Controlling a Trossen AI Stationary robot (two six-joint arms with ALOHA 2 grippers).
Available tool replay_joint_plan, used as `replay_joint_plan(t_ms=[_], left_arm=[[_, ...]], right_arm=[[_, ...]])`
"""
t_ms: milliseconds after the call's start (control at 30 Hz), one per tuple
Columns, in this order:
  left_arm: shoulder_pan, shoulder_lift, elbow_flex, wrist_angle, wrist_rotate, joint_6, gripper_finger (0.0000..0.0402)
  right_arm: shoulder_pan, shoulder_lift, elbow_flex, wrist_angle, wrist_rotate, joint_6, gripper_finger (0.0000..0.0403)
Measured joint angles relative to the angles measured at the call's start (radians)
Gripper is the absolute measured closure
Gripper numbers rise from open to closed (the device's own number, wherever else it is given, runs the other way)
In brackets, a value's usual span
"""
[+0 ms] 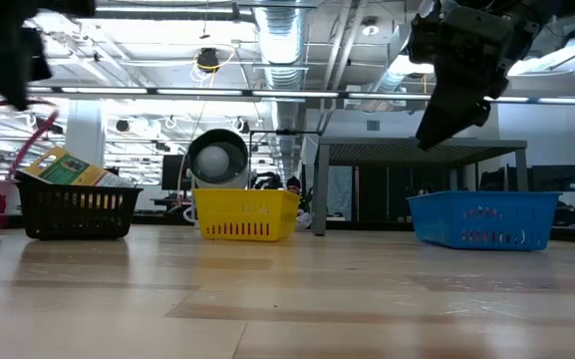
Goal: Pick & Place Office Desk Supplies
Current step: Put the right red rubber band into the yellow basket
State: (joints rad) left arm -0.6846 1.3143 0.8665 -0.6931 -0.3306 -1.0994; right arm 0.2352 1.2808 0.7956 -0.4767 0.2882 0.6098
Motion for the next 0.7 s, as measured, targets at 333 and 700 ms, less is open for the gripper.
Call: replay_joint_plan(t_ms=[333,700], left_arm=[[0.159,-0.138,0.001,0.031,-0.118,0.165,0.0401],[0.368,-0.205,0.002,0.175,-0.118,0.481,0.0401]], right_arm=[[0.0,0.0,0.0,0.007,0.0,-0.019,0.026],[-0.003,0.0,0.0,0.011,0.082,-0.095,0.026]])
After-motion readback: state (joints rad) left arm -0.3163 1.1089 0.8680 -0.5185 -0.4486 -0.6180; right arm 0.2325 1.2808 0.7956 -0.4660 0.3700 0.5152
